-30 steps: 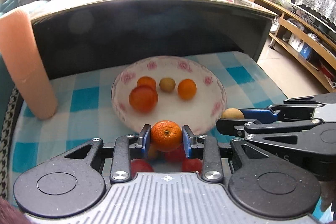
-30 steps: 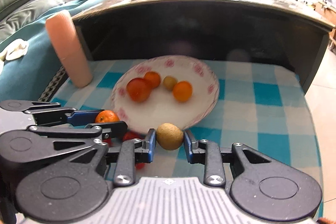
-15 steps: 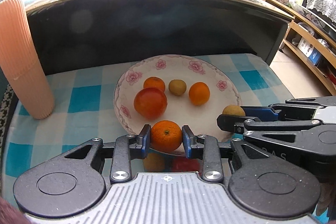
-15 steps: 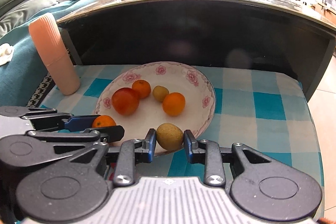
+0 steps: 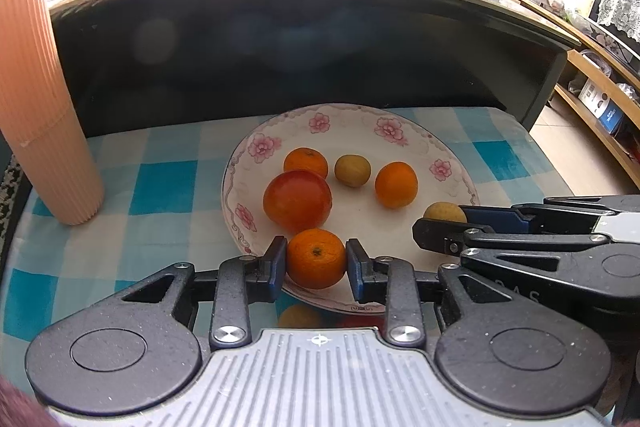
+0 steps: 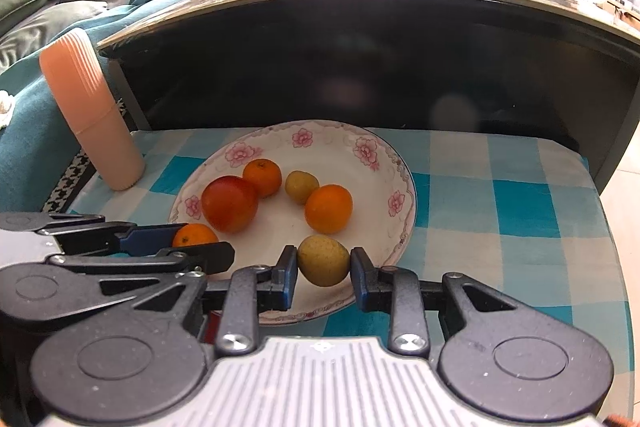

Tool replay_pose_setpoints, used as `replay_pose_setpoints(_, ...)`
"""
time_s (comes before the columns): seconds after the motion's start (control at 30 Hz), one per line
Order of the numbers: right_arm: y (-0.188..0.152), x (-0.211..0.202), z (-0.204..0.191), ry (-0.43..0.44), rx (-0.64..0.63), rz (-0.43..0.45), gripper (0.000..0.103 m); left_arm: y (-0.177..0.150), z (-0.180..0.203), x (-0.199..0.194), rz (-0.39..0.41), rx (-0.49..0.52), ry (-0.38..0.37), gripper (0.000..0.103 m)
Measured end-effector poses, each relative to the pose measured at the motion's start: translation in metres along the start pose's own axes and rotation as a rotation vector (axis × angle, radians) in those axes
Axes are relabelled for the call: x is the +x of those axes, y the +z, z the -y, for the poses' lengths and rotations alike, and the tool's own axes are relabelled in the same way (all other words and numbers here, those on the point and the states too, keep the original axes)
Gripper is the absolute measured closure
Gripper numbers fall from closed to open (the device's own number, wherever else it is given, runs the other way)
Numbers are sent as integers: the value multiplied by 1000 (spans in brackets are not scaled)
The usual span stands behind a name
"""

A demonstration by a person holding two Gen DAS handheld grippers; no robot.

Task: Organize fruits
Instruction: 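Open both tools over the white bowl to drop the tangerine and yellow-brown fruit, then move both open tools back toward the tomatoes on the cloth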

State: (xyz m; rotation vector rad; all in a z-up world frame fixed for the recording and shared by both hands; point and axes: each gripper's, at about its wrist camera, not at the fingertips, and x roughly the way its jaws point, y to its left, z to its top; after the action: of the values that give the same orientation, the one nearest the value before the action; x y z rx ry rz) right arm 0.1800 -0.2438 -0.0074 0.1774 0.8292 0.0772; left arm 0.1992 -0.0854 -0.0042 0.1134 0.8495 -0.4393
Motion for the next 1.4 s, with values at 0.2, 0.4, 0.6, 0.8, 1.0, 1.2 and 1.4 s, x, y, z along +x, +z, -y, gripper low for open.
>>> replay_pose_setpoints(0.2, 1, -2, 0, -7, 8, 11, 55, 2, 0, -2, 3, -5, 17, 61)
replay_pose_setpoints(0.4, 4, -6, 2, 0, 24, 23, 54, 5, -2, -6, 14, -19, 22, 55)
replay_pose_setpoints(0.6, 8, -15, 1, -9, 38, 49, 54, 8, 0, -14, 35, -21, 26, 52)
replay_pose_setpoints(0.8, 12, -33, -3, -6, 46, 77, 54, 8, 2, -30, 60, -34, 20, 51)
replay_pose_setpoints(1.0, 12, -46, -10, 3, 39, 87, 54, 6, 2, -42, 69, -46, 15, 51)
replay_pose_setpoints(1.2, 8, -57, -16, 7, 35, 87, 54, 1, 2, -53, 69, -54, 8, 51)
replay_pose_setpoints(1.4, -1, -72, -21, 10, 33, 80, 54, -7, 4, -66, 66, -44, -4, 51)
